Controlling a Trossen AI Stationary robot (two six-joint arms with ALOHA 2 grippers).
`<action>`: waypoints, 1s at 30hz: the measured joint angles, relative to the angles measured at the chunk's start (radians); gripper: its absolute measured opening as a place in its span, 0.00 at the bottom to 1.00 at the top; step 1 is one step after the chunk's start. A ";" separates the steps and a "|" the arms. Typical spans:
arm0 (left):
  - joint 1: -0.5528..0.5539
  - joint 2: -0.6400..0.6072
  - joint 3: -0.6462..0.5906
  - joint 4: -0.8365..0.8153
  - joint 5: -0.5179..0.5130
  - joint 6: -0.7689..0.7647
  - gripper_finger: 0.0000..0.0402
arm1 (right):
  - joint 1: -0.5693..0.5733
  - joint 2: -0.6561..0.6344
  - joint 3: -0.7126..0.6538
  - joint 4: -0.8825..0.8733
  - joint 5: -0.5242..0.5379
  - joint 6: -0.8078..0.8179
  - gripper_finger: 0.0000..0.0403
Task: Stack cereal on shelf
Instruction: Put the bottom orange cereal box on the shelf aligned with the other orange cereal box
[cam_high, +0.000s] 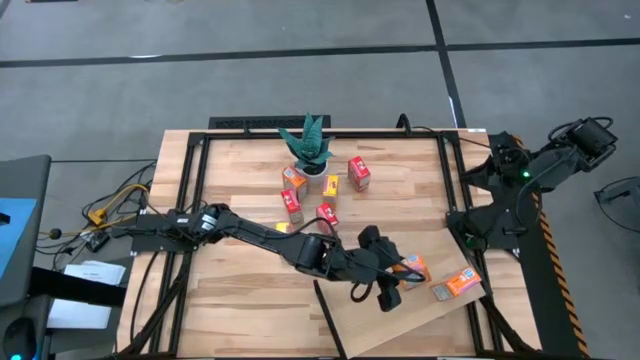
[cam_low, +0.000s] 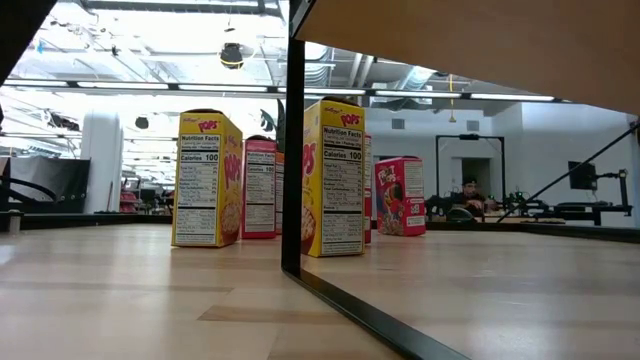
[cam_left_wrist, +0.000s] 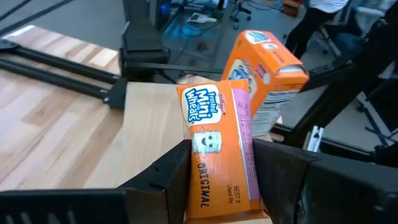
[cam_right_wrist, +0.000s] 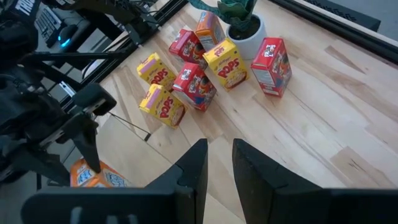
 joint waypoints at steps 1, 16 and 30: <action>0.000 0.000 0.000 0.003 -0.006 0.000 0.36 | 0.000 0.000 0.000 0.000 0.000 0.000 0.25; 0.006 0.001 0.011 0.032 -0.022 0.069 0.50 | 0.000 0.000 0.000 0.000 -0.001 -0.003 0.25; 0.032 -0.050 0.013 0.047 -0.005 0.094 0.64 | 0.000 0.005 0.000 0.000 -0.001 -0.056 0.25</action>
